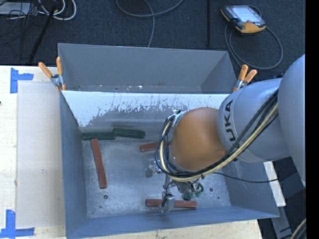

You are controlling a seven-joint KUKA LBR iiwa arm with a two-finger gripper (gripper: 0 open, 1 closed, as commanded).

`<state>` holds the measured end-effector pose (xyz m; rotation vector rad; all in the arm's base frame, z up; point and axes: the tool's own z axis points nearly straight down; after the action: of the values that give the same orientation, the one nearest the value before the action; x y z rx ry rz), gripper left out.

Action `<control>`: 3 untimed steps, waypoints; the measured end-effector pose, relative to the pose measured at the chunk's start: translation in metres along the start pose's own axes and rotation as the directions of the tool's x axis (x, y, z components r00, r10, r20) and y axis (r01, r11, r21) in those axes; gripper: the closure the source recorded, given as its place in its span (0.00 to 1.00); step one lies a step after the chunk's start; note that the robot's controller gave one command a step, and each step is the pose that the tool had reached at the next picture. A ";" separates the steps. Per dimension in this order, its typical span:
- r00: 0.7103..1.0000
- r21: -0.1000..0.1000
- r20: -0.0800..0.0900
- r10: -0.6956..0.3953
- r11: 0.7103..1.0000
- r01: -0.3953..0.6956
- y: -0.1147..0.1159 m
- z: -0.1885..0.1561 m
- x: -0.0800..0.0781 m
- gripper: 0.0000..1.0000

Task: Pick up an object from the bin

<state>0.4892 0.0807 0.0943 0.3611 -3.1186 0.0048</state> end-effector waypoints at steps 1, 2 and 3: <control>0.998 -0.004 0.002 -0.057 0.998 0.057 -0.001 0.020 0.018 1.00; 0.998 -0.002 0.021 -0.053 0.999 0.053 -0.002 0.018 0.013 0.00; 0.998 -0.002 0.021 -0.053 0.999 0.053 -0.002 0.018 0.013 0.00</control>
Offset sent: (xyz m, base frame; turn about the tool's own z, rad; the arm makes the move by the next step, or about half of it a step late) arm 0.0000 0.0000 0.0000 0.0000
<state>0.4768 0.0754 0.0760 0.4459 -3.1280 -0.0027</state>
